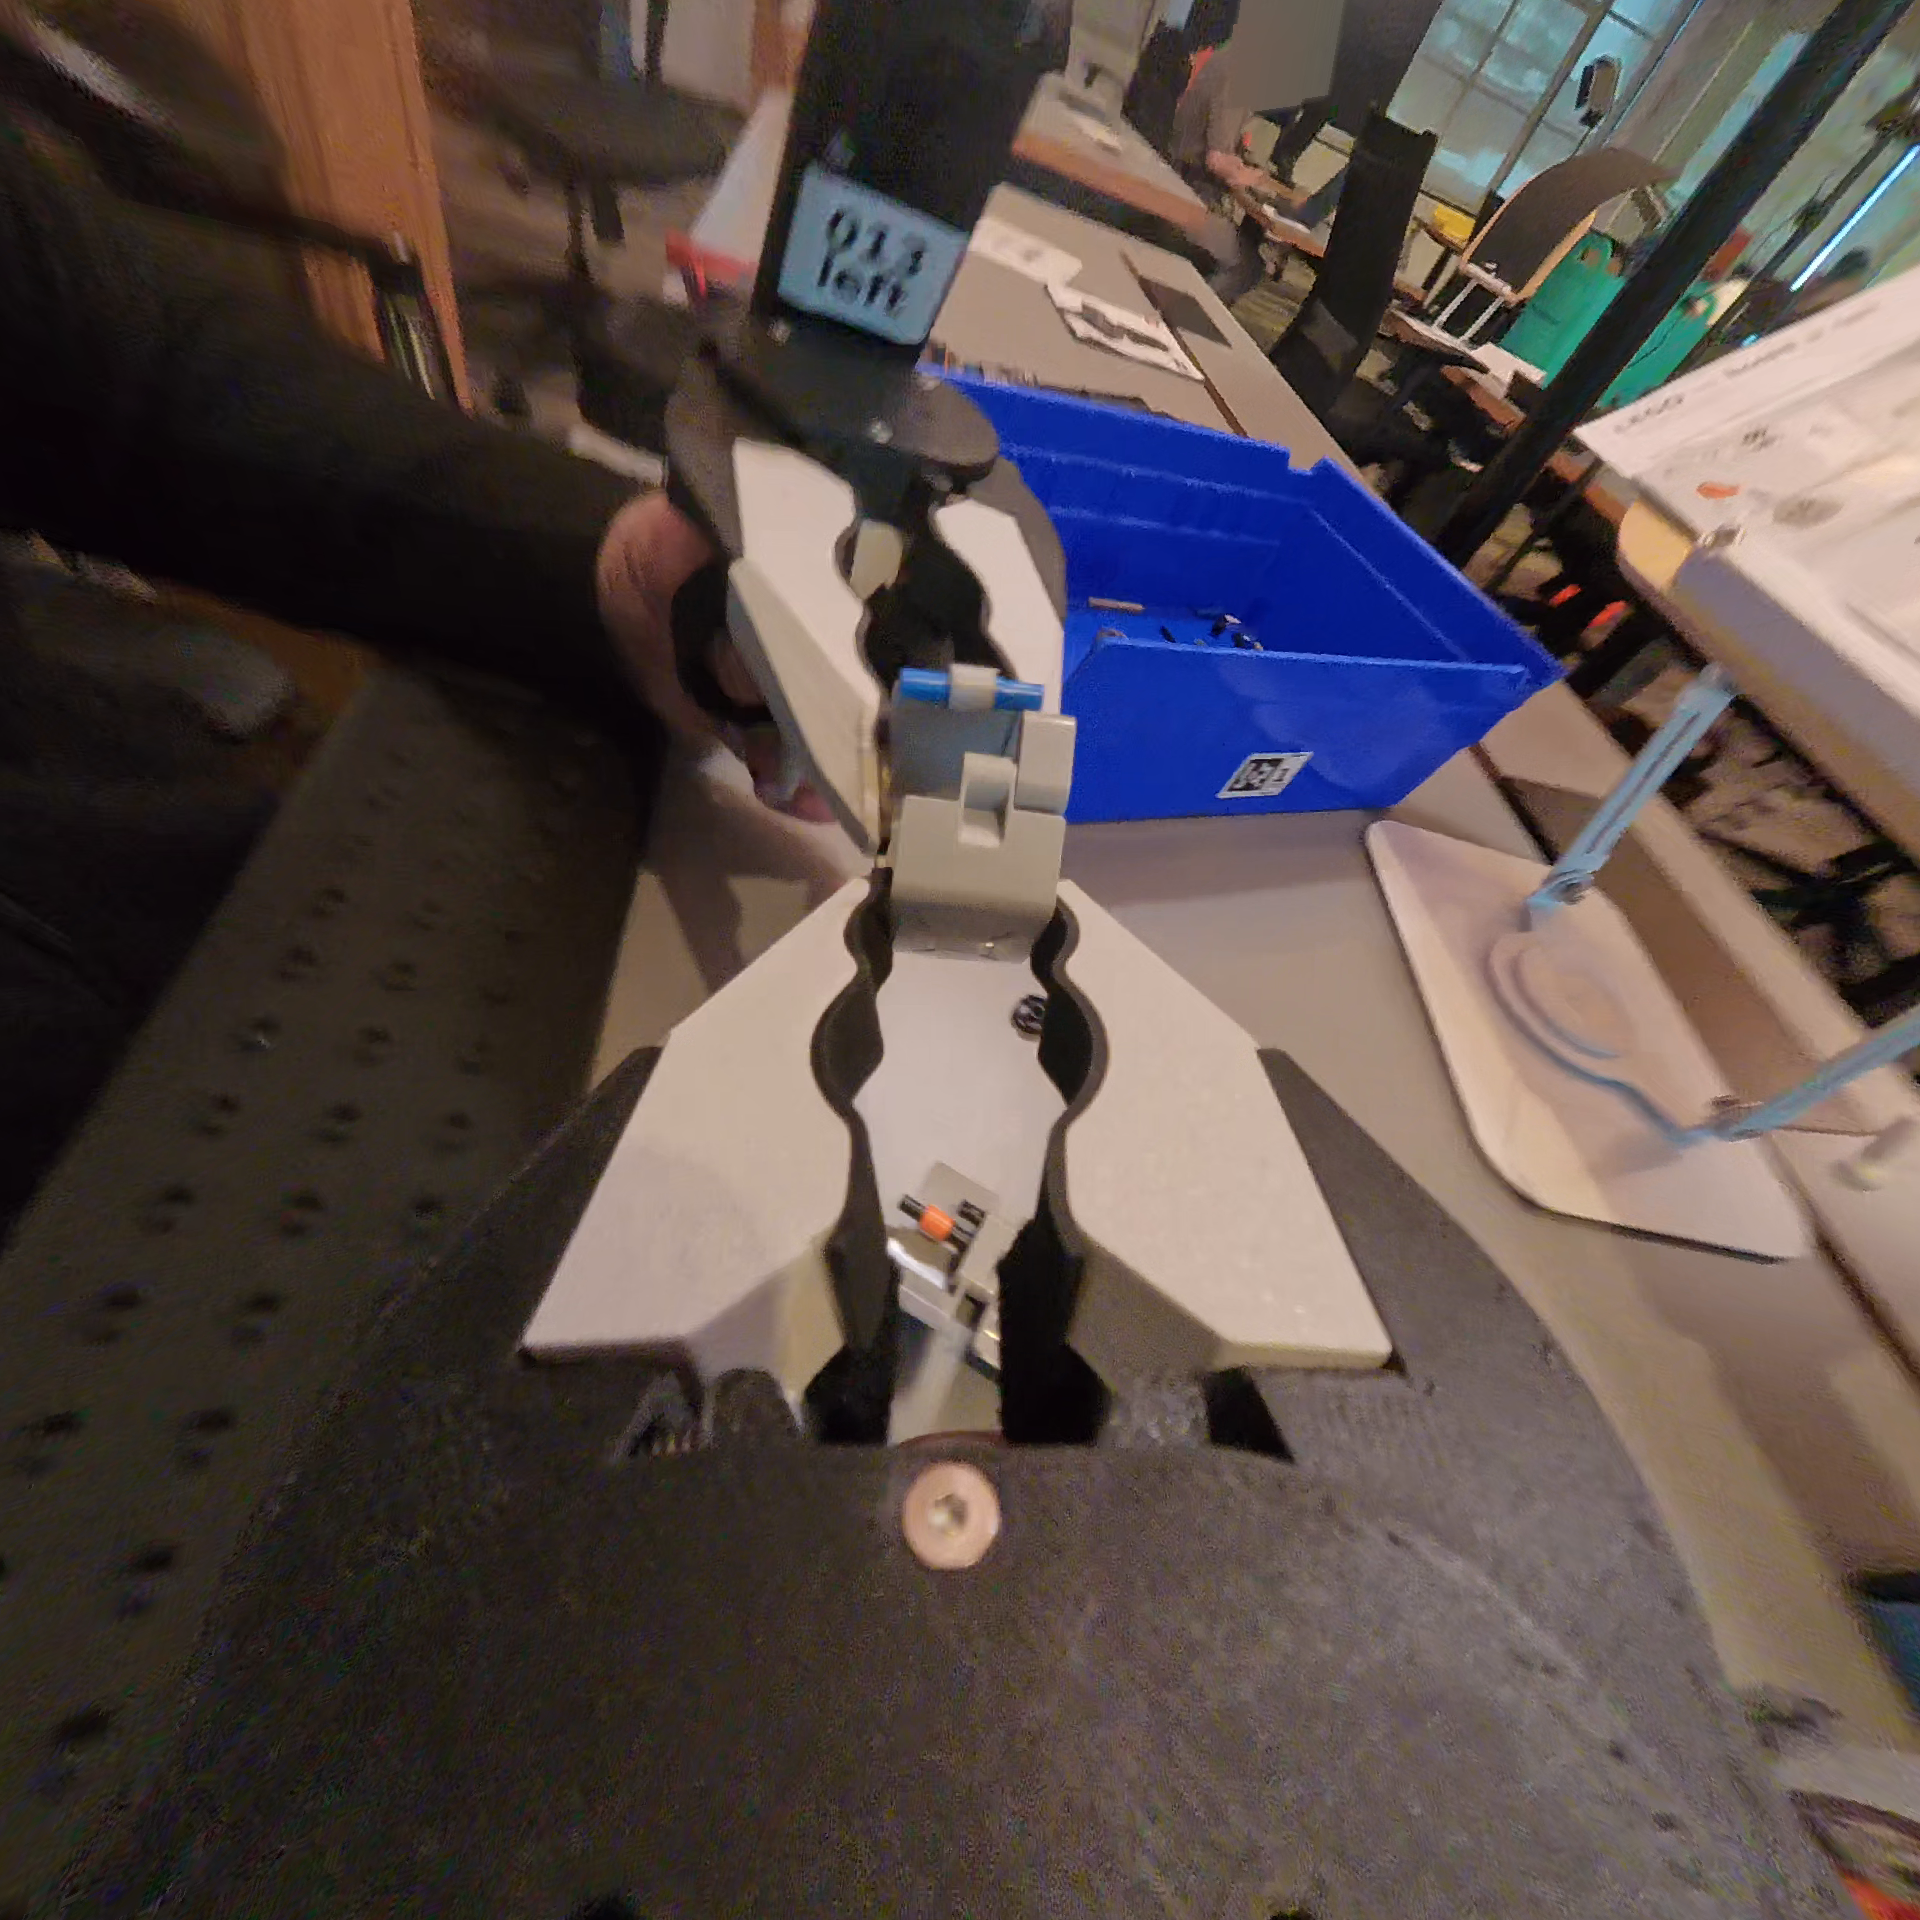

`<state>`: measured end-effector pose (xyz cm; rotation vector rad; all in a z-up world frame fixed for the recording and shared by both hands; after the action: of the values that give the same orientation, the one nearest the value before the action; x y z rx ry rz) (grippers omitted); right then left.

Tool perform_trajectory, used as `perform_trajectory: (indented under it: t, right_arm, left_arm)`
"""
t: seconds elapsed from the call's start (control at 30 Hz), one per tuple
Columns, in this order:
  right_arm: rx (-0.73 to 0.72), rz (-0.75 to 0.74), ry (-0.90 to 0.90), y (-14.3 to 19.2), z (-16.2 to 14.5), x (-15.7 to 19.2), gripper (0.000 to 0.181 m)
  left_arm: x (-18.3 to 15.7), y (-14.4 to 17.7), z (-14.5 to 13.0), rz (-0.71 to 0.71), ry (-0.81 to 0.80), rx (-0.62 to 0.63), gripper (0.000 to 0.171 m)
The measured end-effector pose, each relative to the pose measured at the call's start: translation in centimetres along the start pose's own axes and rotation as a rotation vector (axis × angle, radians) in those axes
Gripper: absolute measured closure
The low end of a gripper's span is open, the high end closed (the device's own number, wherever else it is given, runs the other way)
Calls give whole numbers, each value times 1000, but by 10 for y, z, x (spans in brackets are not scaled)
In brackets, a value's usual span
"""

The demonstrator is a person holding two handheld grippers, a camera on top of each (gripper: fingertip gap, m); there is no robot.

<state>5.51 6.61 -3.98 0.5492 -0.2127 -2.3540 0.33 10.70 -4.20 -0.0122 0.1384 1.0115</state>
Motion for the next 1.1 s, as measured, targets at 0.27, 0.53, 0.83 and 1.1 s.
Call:
perform_trajectory:
  t: [0.27, 0.53, 0.83, 1.1]
  right_arm:
    - [-35, 61, -254, -10, -5, -2, 157]
    - [2, 33, -145, -13, -4, 1, 157]
    - [69, -40, 84, -12, -3, 1, 157]
    - [107, -241, 405, 0, 6, -8, 157]
  left_arm:
    - [-1, 2, 1, 79, -149, 30, 149]
    - [0, 4, 1, 36, -89, 15, 149]
    - [3, 2, -2, -25, 32, -12, 147]
    - [15, 13, 5, 1, 113, -57, 126]
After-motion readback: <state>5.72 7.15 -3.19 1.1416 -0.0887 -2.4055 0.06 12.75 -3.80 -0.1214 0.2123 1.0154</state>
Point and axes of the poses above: each gripper's, where its closed fingertips meet, y back along the fingers, z out of its top, x = y × z across the jaws, the point moved 4 cm from there along y, back along the fingers, and after that the axes turned 4 degrees about y, right-handed, at the moved point
